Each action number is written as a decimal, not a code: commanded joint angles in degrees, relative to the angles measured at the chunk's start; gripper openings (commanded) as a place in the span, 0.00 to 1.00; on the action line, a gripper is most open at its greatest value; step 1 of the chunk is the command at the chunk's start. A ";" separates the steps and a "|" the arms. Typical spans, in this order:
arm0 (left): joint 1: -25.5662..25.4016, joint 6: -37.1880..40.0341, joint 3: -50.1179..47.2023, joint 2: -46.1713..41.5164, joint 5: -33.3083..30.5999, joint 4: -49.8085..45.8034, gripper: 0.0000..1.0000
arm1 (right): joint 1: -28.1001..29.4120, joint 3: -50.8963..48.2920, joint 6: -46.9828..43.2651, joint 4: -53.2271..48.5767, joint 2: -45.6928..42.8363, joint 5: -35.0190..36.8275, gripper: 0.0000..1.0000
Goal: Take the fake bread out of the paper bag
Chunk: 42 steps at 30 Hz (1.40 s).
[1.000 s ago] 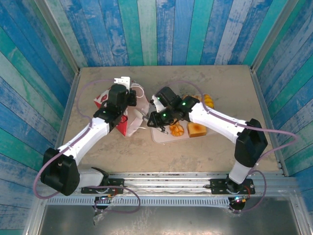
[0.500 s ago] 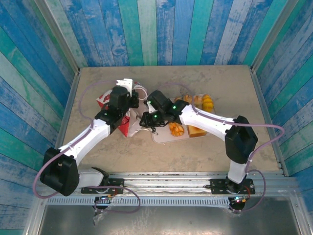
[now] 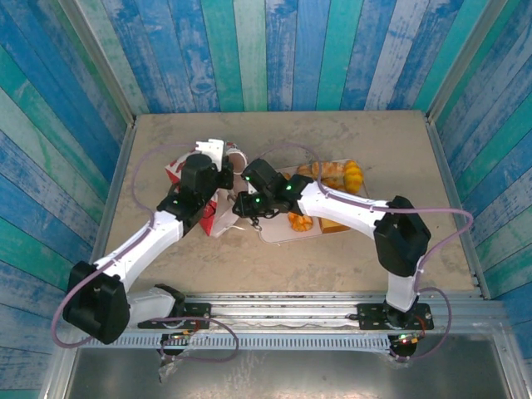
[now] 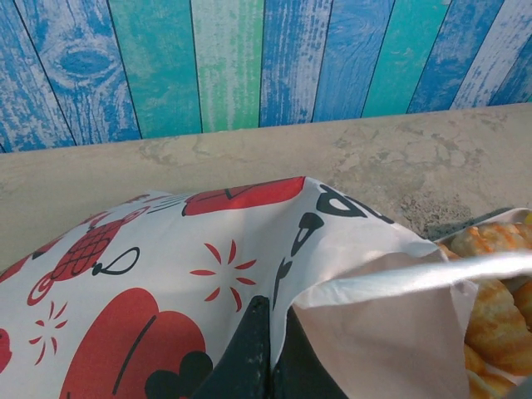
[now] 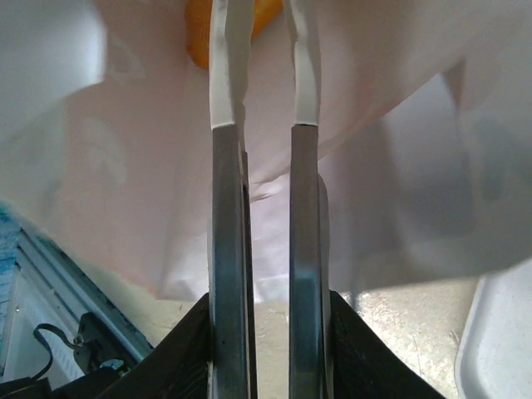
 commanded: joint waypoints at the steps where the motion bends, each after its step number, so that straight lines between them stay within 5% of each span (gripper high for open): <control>1: -0.22 1.20 -1.27 -4.17 1.37 3.19 0.02 | -1.13 -1.36 1.57 3.31 1.44 -2.33 0.35; 18: -0.25 -1.77 -1.73 -1.22 2.70 4.54 0.02 | -3.05 1.23 6.24 10.60 8.12 -9.85 0.41; 30: -0.25 -5.24 1.58 3.43 -2.37 1.55 0.02 | -1.39 -1.76 3.42 8.45 2.77 -3.23 0.40; 42: -0.26 -5.05 2.96 4.50 -2.09 0.39 0.02 | 1.18 2.14 2.71 6.60 6.42 -5.18 0.39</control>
